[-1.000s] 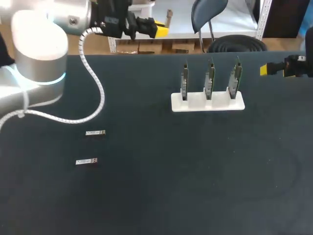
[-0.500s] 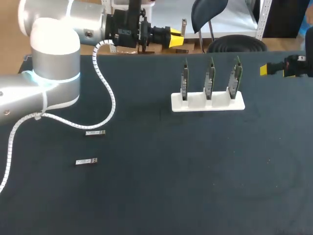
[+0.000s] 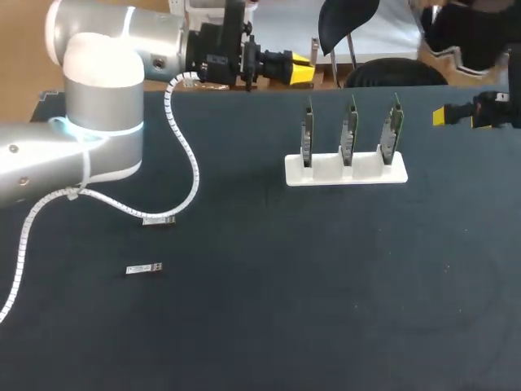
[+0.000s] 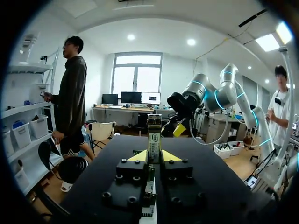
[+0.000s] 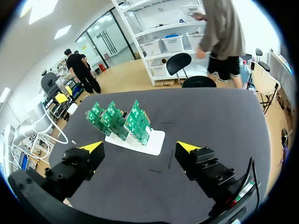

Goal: Pick up the optical module with the left hand, and insert it into the network port with the right hand.

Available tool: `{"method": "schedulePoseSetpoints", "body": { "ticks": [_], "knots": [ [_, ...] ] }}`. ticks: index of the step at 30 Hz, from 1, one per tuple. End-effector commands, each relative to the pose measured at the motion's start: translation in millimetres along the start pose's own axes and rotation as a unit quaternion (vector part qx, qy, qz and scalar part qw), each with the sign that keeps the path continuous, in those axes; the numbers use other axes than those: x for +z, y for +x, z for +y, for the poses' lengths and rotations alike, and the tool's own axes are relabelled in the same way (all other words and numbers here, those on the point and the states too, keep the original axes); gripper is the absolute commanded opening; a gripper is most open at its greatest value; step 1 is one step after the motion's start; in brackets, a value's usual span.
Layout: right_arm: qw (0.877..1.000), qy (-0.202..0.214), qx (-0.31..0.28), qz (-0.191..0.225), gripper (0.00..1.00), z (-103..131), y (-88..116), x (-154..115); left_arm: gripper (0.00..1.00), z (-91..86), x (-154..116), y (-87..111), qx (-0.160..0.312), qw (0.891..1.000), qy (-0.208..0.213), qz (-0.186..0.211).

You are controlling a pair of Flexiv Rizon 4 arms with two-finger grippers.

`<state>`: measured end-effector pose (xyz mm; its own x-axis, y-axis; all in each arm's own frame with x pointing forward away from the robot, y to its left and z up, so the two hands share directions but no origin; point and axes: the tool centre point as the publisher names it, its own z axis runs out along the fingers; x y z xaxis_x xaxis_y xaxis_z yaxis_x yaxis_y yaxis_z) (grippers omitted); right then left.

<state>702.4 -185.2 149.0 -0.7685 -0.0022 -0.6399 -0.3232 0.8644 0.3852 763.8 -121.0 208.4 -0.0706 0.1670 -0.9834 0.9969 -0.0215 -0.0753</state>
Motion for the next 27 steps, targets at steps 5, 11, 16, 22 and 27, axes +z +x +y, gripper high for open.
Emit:
{"method": "schedulePoseSetpoints", "body": {
  "ticks": [5, 11, 16, 22, 27],
  "knots": [
    [1.0, 0.003, 0.0, -0.001, 1.0, 2, 1, -2, 0.0, 4.5, 6, 9.2, -0.002, 1.0, -0.011, -0.001],
    [1.0, 0.003, 0.0, -0.001, 1.0, 2, 1, -2, 0.0, 6.8, 9, 13.0, 0.003, 1.0, -0.016, -0.001],
    [1.0, 0.003, 0.0, -0.001, 1.0, 2, 1, -2, 0.0, 10.1, 10, 13.9, 0.001, 1.0, -0.024, -0.012],
    [1.0, 0.003, 0.0, -0.001, 1.0, 2, 1, -2, 0.0, 13.5, 7, 17.7, -0.003, 1.0, -0.027, -0.015],
    [1.0, 0.003, 0.0, -0.001, 1.0, 2, 1, -2, 0.0, 9.7, 5, 22.3, -0.005, 1.0, -0.025, -0.01]
  ]
}}
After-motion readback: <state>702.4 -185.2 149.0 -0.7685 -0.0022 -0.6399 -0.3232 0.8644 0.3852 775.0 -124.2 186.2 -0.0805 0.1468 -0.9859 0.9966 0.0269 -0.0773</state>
